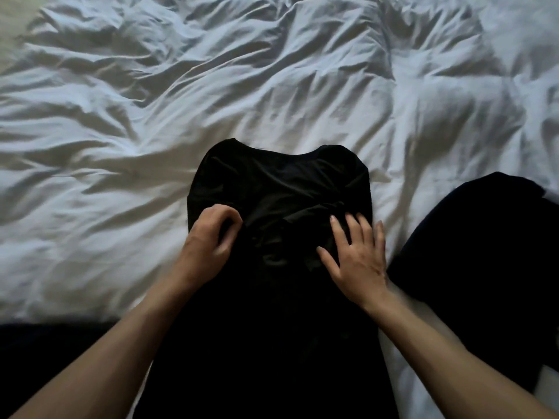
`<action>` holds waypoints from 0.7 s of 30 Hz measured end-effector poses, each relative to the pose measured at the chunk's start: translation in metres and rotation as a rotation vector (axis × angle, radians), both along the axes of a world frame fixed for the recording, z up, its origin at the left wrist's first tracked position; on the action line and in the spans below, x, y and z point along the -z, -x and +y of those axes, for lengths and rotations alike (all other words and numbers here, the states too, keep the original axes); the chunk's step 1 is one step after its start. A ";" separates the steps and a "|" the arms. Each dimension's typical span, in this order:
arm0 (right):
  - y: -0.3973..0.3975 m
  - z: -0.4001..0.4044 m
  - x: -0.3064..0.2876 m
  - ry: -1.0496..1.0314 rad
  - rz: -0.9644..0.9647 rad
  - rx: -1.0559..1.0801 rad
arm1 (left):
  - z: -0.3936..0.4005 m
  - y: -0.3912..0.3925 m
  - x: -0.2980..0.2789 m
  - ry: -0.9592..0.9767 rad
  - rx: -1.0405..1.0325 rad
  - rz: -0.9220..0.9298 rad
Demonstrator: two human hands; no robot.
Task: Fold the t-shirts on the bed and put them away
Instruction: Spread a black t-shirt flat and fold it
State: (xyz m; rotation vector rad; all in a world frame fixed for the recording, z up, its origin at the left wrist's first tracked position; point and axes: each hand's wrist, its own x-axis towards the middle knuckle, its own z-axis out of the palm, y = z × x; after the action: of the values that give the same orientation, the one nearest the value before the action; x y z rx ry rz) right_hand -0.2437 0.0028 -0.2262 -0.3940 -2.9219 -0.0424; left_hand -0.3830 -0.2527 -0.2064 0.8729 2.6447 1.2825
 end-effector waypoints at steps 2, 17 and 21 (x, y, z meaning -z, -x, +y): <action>-0.004 -0.016 -0.014 0.110 0.160 -0.088 | -0.003 -0.011 0.000 -0.195 -0.136 -0.195; 0.087 -0.126 -0.044 2.220 -0.644 0.463 | -0.029 -0.069 0.026 0.015 -0.588 -0.275; 0.083 -0.129 -0.055 2.497 -0.461 0.416 | -0.039 -0.072 0.035 0.128 -0.573 -0.226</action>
State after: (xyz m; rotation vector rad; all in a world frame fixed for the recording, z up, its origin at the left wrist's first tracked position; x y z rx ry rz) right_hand -0.3266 -0.1257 -0.1711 -1.0628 -1.0933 3.3552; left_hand -0.3111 -0.2917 -0.2416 -0.0655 2.8395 1.1871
